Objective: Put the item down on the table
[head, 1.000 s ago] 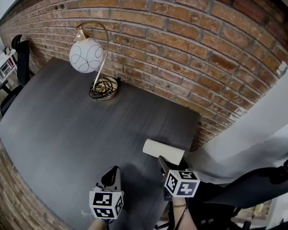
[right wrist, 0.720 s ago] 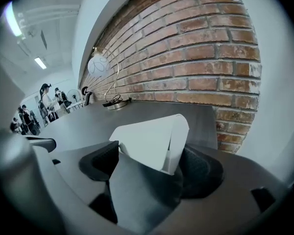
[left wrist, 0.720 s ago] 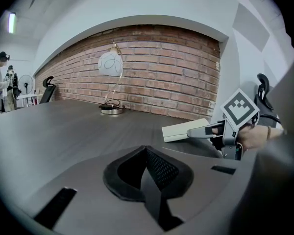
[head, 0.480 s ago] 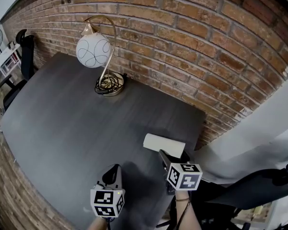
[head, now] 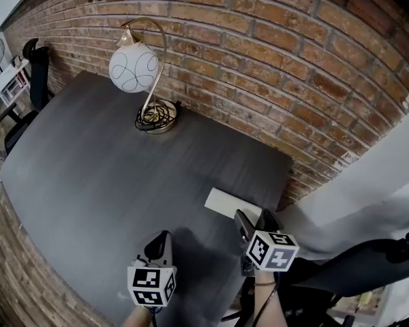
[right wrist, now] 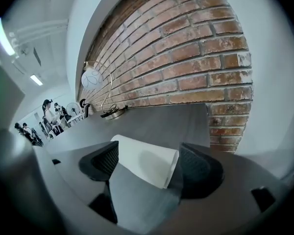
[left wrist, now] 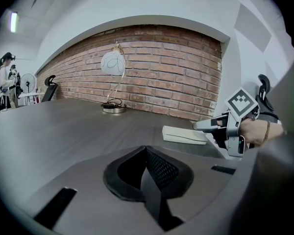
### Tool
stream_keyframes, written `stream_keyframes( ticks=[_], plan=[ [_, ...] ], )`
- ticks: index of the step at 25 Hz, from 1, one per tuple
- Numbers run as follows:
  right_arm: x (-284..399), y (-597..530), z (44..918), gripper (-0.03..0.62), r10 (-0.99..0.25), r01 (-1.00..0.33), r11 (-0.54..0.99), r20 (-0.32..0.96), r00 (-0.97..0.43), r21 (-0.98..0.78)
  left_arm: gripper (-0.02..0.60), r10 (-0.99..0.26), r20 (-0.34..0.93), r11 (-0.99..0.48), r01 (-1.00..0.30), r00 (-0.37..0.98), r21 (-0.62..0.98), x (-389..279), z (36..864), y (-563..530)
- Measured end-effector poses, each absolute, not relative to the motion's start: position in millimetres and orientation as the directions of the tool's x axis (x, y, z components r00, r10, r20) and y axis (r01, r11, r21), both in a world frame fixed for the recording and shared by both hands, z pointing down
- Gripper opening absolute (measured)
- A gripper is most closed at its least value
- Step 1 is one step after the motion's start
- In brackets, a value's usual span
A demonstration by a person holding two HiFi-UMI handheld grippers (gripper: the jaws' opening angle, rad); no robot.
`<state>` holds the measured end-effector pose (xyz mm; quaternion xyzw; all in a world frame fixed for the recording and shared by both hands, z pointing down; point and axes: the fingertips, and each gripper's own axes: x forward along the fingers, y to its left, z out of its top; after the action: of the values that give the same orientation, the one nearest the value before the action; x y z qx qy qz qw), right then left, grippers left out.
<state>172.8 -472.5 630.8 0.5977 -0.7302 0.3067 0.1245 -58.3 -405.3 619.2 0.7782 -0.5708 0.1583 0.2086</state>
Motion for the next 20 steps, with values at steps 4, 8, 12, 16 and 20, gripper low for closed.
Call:
stream_keyframes(
  ticks=[4,8,12,16,20],
  plan=[
    [176.1,-471.2,627.8,0.362,-0.801,-0.955,0.094,0.548,-0.239,-0.28,0.018,-0.823,0.481,-0.267,-0.953,0.302,0.141,-56.5,616.5,-405.7],
    [177.8,-467.4,623.0,0.36,-0.805,-0.96,0.092,0.548,-0.229,-0.266,0.018,-0.826,0.476,-0.266,-0.953,0.302,0.143,-57.6,612.6,-405.8],
    [177.5,-461.4,610.6,0.36,-0.818,-0.957,0.089,0.528,-0.229,-0.276,0.018,-0.833,0.46,-0.271,-0.952,0.307,0.145,-58.6,601.2,-404.7],
    [177.4,-452.7,592.7,0.36,-0.837,-0.96,0.085,0.503,-0.214,-0.267,0.018,-0.845,0.436,-0.276,-0.951,0.309,0.14,-63.6,584.2,-400.3],
    [174.2,-437.5,573.5,0.36,-0.853,-0.951,0.086,0.47,-0.225,-0.298,0.018,-0.856,0.409,-0.288,-0.949,0.316,0.13,-69.8,563.5,-391.8]
  ],
)
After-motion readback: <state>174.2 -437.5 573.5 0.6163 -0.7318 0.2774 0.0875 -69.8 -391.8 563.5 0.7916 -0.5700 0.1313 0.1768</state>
